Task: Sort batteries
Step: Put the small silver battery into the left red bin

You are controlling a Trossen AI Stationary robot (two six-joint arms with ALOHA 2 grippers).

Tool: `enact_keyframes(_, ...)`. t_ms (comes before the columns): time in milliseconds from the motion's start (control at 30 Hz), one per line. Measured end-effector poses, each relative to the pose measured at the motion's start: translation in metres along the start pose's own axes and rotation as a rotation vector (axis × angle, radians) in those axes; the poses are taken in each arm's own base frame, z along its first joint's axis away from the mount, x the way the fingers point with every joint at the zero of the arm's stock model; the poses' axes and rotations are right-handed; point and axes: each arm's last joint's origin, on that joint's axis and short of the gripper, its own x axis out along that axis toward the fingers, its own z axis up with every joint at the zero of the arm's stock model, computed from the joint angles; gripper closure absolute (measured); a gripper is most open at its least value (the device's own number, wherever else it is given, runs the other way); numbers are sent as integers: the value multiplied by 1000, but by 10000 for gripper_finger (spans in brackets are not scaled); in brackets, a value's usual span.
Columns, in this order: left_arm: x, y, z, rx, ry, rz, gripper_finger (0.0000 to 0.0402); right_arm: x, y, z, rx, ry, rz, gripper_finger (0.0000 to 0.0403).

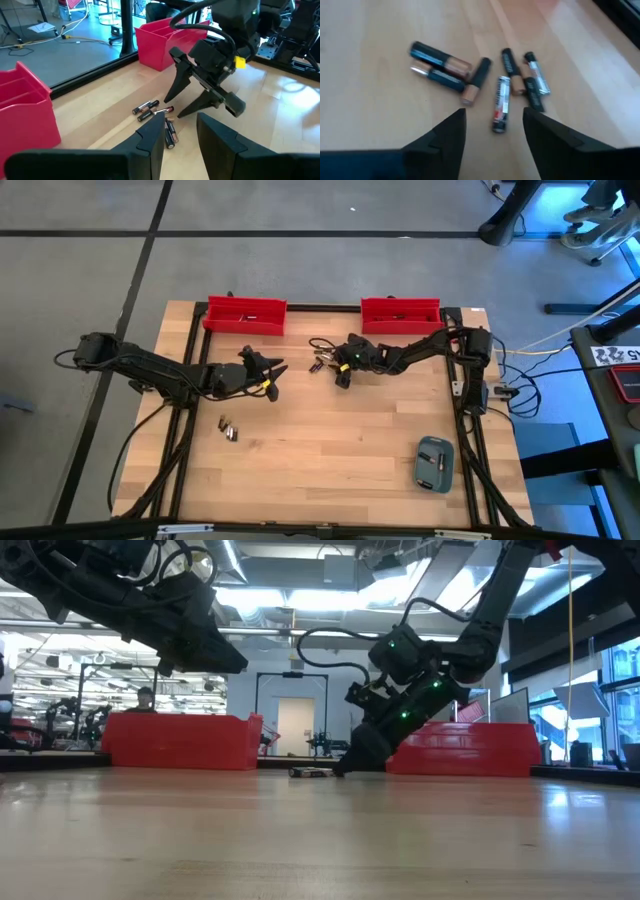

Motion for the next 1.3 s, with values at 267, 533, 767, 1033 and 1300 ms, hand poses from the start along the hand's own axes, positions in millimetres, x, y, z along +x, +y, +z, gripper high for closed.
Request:
enact_keyframes(267,0,0,0,7,-1,1,298,8,-17,-11,106,17,64,263)
enact_keyframes(533,1,1,1,-20,-8,6,298,14,-10,-20,76,62,62,359)
enact_keyframes(767,1,1,1,-41,-7,6,298,8,-10,-21,121,140,64,379)
enact_keyframes(1033,1,0,0,-73,7,-16,298,-42,10,-1,58,278,73,388)
enact_keyframes(1300,3,-1,4,-12,14,-177,252,-67,54,41,-19,-5,188,388)
